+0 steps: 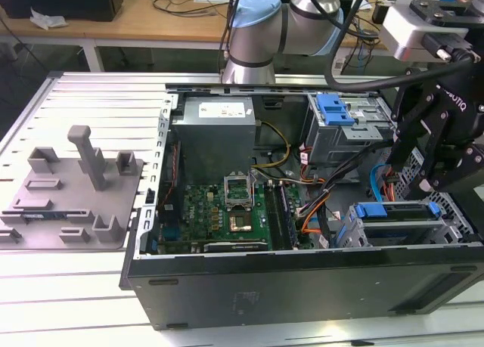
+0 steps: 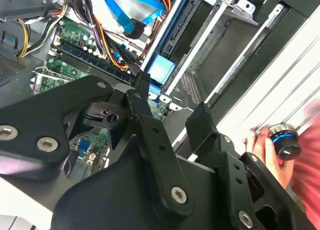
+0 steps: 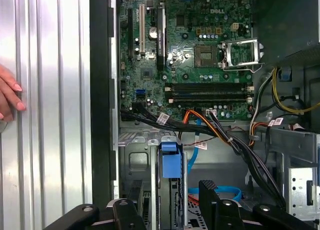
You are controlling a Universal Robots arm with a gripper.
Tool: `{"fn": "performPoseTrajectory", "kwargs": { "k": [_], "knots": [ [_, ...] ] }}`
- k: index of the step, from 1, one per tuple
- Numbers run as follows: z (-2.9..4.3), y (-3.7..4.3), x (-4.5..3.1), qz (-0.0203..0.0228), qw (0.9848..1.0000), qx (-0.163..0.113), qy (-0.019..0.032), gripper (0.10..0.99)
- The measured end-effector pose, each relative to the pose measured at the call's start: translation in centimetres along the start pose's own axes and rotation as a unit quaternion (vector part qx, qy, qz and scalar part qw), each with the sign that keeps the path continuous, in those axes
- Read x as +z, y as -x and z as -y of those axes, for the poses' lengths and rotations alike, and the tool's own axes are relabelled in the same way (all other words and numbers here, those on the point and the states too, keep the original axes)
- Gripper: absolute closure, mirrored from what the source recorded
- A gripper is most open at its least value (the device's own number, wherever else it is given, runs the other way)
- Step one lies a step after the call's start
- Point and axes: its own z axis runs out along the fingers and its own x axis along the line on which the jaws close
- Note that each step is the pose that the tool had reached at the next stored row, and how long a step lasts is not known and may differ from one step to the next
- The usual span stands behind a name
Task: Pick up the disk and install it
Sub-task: 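Insert the first disk wire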
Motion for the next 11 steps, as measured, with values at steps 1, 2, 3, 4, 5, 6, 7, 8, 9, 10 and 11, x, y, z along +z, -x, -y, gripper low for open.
{"fn": "performPoseTrajectory", "kwargs": {
  "k": [1, 2, 3, 4, 5, 6, 7, 8, 9, 10, 11],
  "knots": [
    [0.0, 0.0, 0.0, 0.0, 1.0, 0.0, 0.0, 0.522],
    [0.0, 0.0, 0.0, 0.0, 1.0, 0.0, 0.0, 0.522],
    [0.0, 0.0, 0.0, 0.0, 1.0, 0.0, 0.0, 0.522],
    [0.0, 0.0, 0.0, 0.0, 1.0, 0.0, 0.0, 0.522],
    [0.0, 0.0, 0.0, 0.0, 1.0, -0.001, 0.0, 0.522],
    [0.0, 0.02, 0.01, 0.0, 1.0, -0.001, 0.0, 0.522],
    [0.0, 0.24, 0.04, 0.0002, 1.0, -0.001, 0.0, 0.522],
    [-0.01, 0.65, 0.02, -0.0003, 1.0, -0.001, 0.0, 0.522],
    [-0.03, 1.51, 0.01, -0.0012, 1.0, -0.001, 0.0, 0.522],
    [-0.04, 2.01, 0.02, -0.0019, 1.0, -0.001, 0.0, 0.522],
    [-0.05, 2.61, 0.02, -0.0034, 1.0, -0.001, 0.0, 0.522]
  ]
}}
